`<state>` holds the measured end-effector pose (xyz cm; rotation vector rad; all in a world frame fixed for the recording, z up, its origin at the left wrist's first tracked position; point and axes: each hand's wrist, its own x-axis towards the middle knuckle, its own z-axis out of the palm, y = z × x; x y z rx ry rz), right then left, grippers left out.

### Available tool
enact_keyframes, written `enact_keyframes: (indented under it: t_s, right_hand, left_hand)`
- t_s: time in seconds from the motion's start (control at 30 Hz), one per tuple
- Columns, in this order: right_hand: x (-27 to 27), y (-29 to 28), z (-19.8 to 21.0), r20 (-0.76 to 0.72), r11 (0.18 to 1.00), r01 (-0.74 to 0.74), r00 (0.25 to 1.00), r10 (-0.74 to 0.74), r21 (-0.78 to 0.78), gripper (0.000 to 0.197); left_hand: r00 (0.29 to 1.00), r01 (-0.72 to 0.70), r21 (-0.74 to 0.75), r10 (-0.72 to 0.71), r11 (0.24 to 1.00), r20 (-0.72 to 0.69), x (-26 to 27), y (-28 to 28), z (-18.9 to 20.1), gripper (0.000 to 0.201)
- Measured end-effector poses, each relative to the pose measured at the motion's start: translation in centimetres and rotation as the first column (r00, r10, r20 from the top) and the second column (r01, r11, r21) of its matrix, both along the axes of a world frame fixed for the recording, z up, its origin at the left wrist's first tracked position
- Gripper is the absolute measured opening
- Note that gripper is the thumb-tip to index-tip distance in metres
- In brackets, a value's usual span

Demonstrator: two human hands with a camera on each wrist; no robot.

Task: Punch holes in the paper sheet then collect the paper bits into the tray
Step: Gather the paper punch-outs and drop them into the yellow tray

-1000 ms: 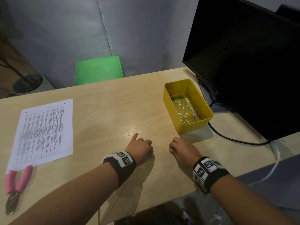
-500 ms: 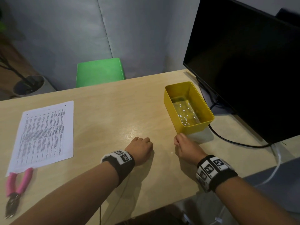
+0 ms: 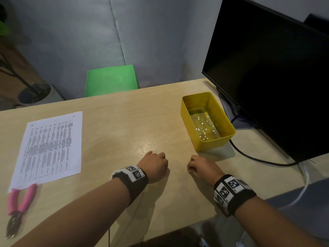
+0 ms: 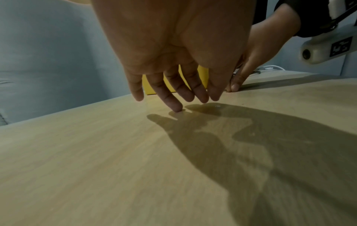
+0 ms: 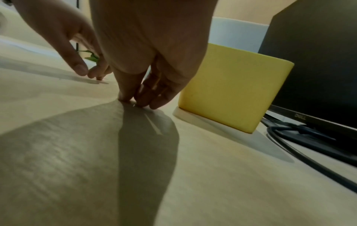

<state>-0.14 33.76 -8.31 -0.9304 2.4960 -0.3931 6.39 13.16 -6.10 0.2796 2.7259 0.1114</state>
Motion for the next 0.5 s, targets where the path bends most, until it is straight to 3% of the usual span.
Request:
enact_keyframes:
  t_s: [0.3,0.43,0.5]
  right_hand:
    - [0.6,-0.2,0.3,-0.117,0.983,-0.149,0.980,0.162,0.111,0.022]
    - [1.0,-0.3,-0.7,-0.113,0.981,-0.102,0.986,0.122,0.167,0.014]
    - [1.2,-0.4,-1.2,-0.119,0.974,-0.098,0.985,0.124,0.203,0.022]
  left_hand:
    - [1.000,-0.001,0.007,0.001,1.000,-0.013,0.5,0.0,-0.3,0.032]
    - [1.000,-0.003,0.000,0.003,1.000,-0.015,0.6,0.1,-0.1,0.032]
    - [1.000,-0.003,0.002,0.003,1.000,-0.023,0.6,0.2,-0.1,0.031]
